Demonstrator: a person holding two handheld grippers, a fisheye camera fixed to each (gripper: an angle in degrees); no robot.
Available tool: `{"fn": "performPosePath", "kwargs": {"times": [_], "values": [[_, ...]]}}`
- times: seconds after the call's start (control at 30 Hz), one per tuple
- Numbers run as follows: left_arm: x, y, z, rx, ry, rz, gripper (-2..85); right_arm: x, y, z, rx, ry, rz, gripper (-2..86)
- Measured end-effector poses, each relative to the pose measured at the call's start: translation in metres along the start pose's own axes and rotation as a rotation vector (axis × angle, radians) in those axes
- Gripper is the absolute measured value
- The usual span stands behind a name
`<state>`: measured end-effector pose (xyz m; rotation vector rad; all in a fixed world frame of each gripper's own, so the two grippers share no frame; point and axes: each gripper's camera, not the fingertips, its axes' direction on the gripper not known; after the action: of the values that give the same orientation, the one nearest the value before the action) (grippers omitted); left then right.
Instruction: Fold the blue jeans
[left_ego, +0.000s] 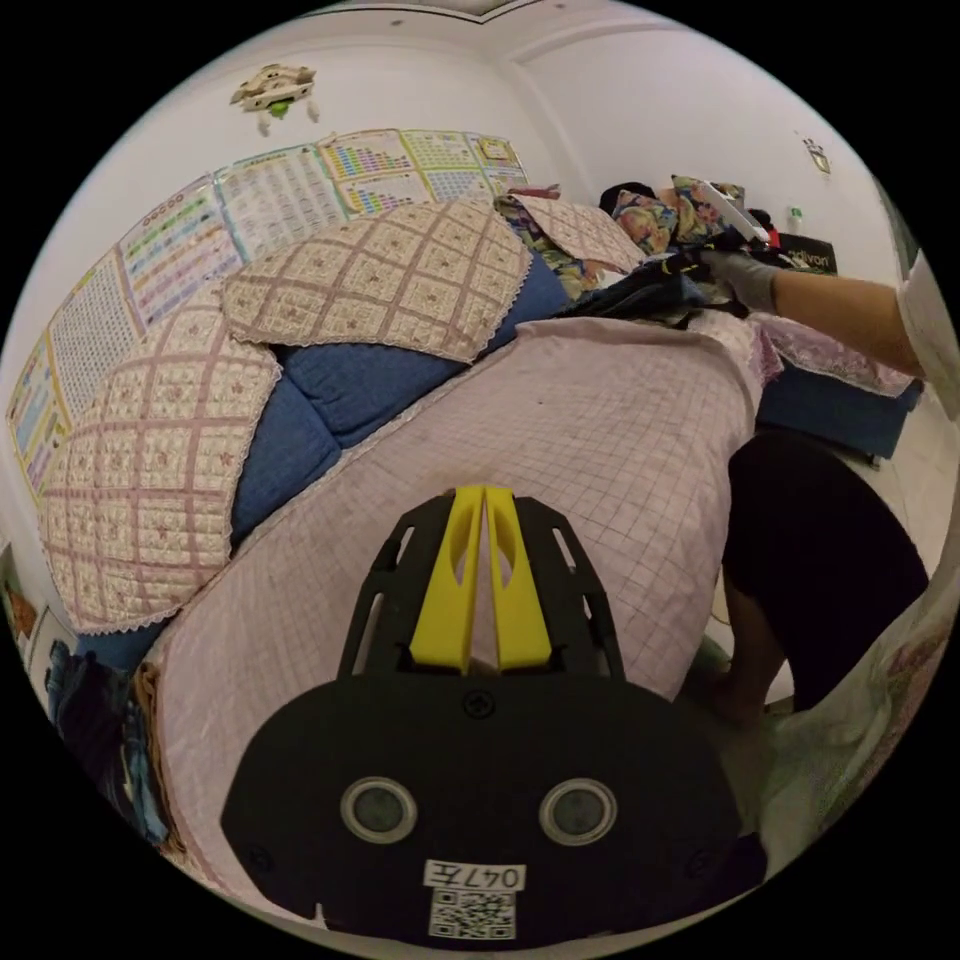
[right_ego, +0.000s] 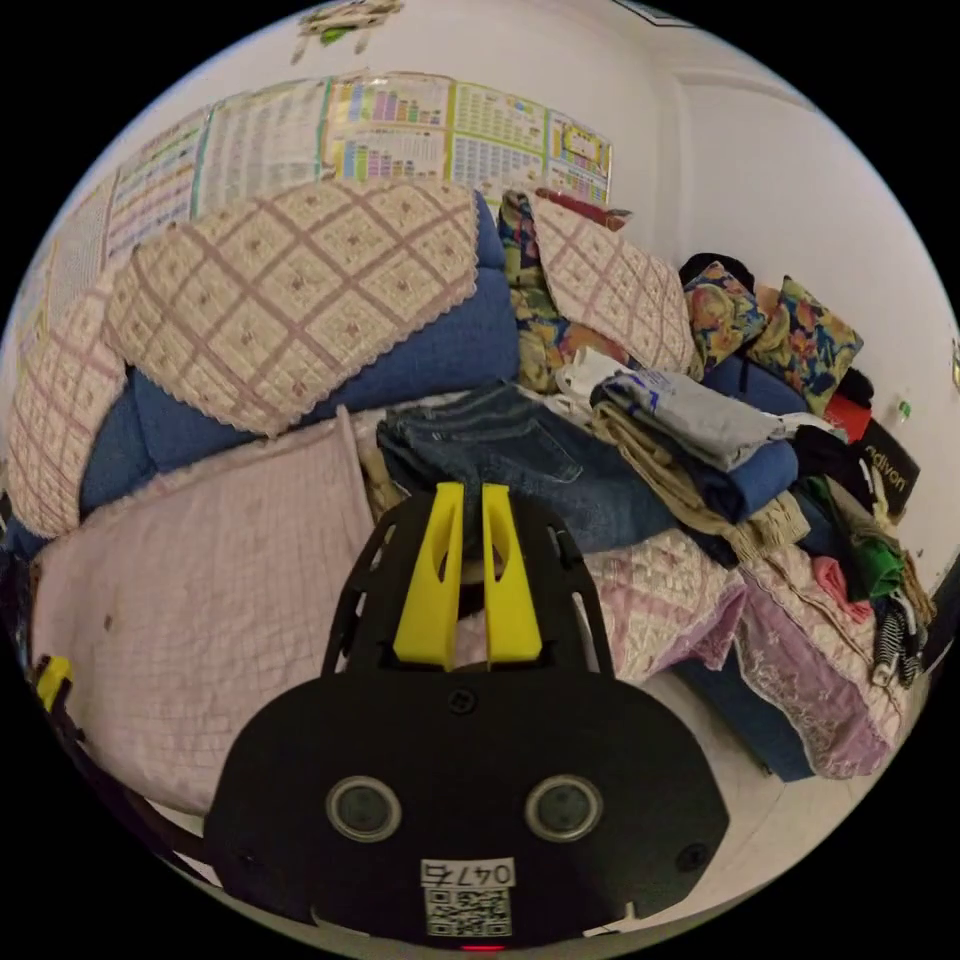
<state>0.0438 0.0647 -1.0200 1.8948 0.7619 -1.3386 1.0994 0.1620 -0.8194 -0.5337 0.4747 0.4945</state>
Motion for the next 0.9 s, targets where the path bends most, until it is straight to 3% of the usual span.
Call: {"fn": "performPosePath", "kwargs": {"times": [0.2,0.3,0.37,0.47,0.73,0.9], "values": [[-0.025,-0.009,0.066,0.031,0.559,-0.323,-0.1,0.04,-0.04,-0.09,0.146,-0.155,0.0,-0.5],[0.004,-0.034,0.124,0.014,0.87,-0.43,5.1,0.054,-0.023,-0.132,0.182,-0.252,-0.039,-0.5],[0.035,-0.056,0.193,-0.025,1.115,-0.561,9.2,0.064,-0.012,-0.144,0.156,-0.268,-0.032,-0.5],[0.072,-0.085,0.282,-0.099,1.343,-0.7,10.6,0.094,0.004,-0.144,0.08,-0.273,0.041,-0.5],[0.101,-0.123,0.451,-0.217,1.43,-1.066,18.1,0.148,0.061,-0.175,0.079,-0.343,0.119,-0.5],[0.107,-0.142,0.479,-0.361,1.258,-0.983,17.8,0.162,0.096,-0.179,0.055,-0.375,0.157,-0.5]]}}
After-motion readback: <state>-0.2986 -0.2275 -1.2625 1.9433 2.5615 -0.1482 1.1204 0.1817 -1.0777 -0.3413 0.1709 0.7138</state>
